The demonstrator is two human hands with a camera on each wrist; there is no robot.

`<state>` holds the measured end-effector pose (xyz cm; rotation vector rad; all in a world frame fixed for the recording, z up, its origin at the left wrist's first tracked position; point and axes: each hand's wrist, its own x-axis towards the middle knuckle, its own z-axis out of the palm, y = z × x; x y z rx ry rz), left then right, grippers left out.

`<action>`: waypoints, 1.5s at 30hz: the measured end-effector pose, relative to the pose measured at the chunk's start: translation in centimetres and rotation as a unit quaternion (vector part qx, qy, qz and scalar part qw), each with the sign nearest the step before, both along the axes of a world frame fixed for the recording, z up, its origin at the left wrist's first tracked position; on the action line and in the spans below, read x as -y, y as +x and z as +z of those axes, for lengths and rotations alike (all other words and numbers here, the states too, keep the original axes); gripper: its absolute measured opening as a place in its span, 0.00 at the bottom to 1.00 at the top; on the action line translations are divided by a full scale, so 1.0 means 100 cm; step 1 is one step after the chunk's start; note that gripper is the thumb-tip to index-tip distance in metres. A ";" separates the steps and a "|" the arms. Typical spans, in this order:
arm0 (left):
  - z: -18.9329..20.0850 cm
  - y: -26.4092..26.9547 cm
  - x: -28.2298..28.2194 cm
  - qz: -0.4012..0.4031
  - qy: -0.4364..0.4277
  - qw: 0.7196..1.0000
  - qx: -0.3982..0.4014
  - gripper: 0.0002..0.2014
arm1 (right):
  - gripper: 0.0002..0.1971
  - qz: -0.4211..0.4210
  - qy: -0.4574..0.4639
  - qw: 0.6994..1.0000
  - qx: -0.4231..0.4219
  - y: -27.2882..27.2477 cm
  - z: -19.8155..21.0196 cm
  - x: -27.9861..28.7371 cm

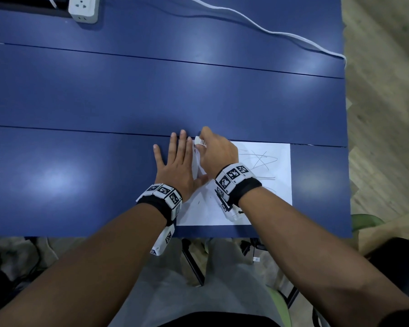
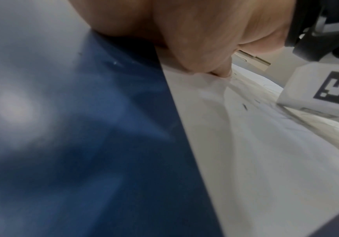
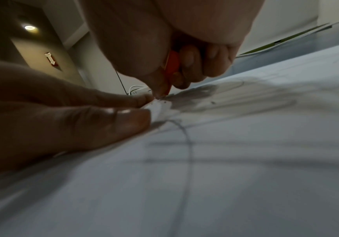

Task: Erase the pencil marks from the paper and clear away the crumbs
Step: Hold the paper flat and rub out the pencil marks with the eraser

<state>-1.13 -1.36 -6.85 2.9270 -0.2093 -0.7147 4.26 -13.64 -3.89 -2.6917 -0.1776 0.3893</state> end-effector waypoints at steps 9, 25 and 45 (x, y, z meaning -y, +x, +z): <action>-0.004 -0.001 -0.001 0.004 -0.009 1.000 0.005 0.57 | 0.10 -0.064 0.005 0.998 0.001 0.003 -0.001 0.017; -0.007 -0.002 -0.001 0.002 -0.005 1.000 0.010 0.56 | 0.10 -0.024 -0.019 0.999 -0.015 -0.005 0.000 0.041; -0.009 -0.003 -0.002 0.003 -0.008 1.000 0.021 0.57 | 0.09 -0.009 -0.013 1.000 -0.011 -0.010 0.000 0.032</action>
